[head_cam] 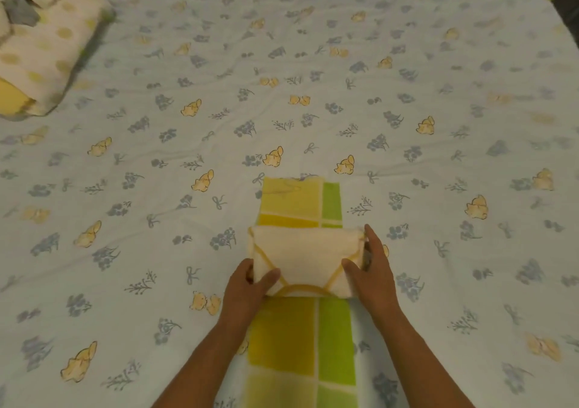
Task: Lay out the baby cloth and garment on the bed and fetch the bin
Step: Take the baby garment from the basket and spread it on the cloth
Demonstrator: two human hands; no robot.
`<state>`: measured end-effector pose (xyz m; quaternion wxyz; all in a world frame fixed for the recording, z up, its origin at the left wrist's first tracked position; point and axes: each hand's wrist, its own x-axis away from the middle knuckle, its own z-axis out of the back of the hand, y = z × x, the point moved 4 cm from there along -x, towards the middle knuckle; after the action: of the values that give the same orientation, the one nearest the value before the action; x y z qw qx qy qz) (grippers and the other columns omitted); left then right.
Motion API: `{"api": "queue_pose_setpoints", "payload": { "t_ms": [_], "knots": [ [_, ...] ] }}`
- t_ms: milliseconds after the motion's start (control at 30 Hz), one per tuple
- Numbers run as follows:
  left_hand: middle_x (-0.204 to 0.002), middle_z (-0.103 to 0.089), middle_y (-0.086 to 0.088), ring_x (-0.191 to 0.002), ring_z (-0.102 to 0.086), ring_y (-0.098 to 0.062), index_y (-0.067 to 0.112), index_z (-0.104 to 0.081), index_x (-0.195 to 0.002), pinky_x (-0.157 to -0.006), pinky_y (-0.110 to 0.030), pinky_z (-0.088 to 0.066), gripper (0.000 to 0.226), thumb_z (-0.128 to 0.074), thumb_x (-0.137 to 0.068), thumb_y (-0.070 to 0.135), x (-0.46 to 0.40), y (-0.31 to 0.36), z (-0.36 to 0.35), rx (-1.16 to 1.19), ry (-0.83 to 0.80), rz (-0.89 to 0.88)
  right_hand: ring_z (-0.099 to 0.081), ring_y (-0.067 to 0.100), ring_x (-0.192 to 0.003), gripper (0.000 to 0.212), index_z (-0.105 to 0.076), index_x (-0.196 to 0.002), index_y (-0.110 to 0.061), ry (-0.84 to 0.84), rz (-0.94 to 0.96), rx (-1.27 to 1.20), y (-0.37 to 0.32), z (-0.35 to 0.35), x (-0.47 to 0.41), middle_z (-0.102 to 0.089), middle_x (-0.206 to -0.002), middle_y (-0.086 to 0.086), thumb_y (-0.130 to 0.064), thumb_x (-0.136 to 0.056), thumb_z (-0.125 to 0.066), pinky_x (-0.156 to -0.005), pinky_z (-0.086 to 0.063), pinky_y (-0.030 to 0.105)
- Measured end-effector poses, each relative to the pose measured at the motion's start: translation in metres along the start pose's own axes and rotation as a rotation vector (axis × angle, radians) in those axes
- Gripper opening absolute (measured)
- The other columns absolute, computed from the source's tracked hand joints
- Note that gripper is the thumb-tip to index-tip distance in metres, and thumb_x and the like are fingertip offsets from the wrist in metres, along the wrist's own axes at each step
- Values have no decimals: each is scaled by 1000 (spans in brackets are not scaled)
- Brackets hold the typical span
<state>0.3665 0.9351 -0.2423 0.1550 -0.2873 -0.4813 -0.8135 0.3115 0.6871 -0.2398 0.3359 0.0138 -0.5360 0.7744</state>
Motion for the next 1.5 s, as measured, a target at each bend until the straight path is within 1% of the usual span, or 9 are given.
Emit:
{"api": "queue_pose_setpoints", "payload": {
  "t_ms": [200, 367, 500, 667, 800, 933, 1133, 1300, 1500],
  "knots": [
    [-109, -50, -1, -105, -49, -20, 24, -62, -94, -96, -45, -46, 36, -65, -81, 57, -3, 53, 18, -351, 92, -86, -60, 31, -104, 71, -37, -140, -39, -45, -81, 397, -11, 15, -15, -62, -113, 9, -47, -76, -66, -91, -49, 44],
    [-72, -65, -17, -49, -65, -19, 3, -61, -90, -44, -28, -55, 22, -59, -92, 25, -18, 89, 6, 567, -179, 288, -67, 22, -75, 57, -43, -139, -39, -186, -174, 99, -40, 20, -35, -69, -92, 7, -36, -87, -66, -71, -56, 33],
    [-95, -71, -23, -85, -71, -32, 0, -59, -110, -67, -37, -63, 37, -53, -97, 34, -56, 107, -3, 1056, -207, 299, -69, 23, -77, 36, -53, -132, -33, -126, -273, -454, -60, 26, -57, -71, -98, 12, -25, -96, -55, -60, -58, 29],
    [-113, -68, -11, -95, -63, -27, 16, -68, -106, -85, -39, -52, 31, -45, -100, 35, -96, 113, -16, 638, -123, 56, -69, 21, -104, 42, -49, -130, -33, -113, -212, -623, -63, 14, -86, -71, -114, 6, -22, -91, -60, -93, -55, 43],
    [-112, -62, 5, -102, -60, -19, 20, -64, -114, -86, -29, -47, 35, -52, -86, 3, -104, 105, -22, -167, -41, -393, -57, 11, -119, 45, -48, -128, -30, -203, 15, -162, -64, -3, -93, -59, -129, -8, -12, -90, -61, -100, -46, 31],
    [-123, -54, -13, -109, -51, -35, 7, -60, -120, -88, -40, -49, 42, -70, -79, 6, -101, 97, -34, -650, 90, -768, -42, 23, -129, 45, -54, -120, -30, -268, 346, 407, -64, -28, -84, -44, -140, -3, -26, -79, -72, -99, -35, 29],
    [-124, -55, 3, -110, -48, -18, 24, -69, -101, -93, -30, -44, 21, -71, -83, 34, -101, 90, -33, -519, 57, -795, -20, 28, -134, 54, -30, -141, -52, -257, 436, 764, -63, -50, -84, -1, -162, -11, -49, -91, -50, -104, -35, 51],
    [-148, -45, -6, -112, -50, -26, 18, -64, -125, -100, -33, -39, 39, -47, -93, 32, -101, 81, -33, -637, 13, -914, -29, 30, -132, 62, -13, -152, -29, -141, 387, 626, -67, -41, -88, -15, -160, -4, -37, -95, -35, -101, -35, 46],
    [-109, -47, 4, -87, -52, 3, 29, -40, -143, -75, -12, -44, 53, -58, -95, 20, -101, 112, -2, -199, 192, -629, -18, 25, -143, 74, -10, -154, -28, 145, 212, 210, -66, 19, -96, -18, -160, 3, -18, -93, -50, -109, -11, 31]
  ]
}}
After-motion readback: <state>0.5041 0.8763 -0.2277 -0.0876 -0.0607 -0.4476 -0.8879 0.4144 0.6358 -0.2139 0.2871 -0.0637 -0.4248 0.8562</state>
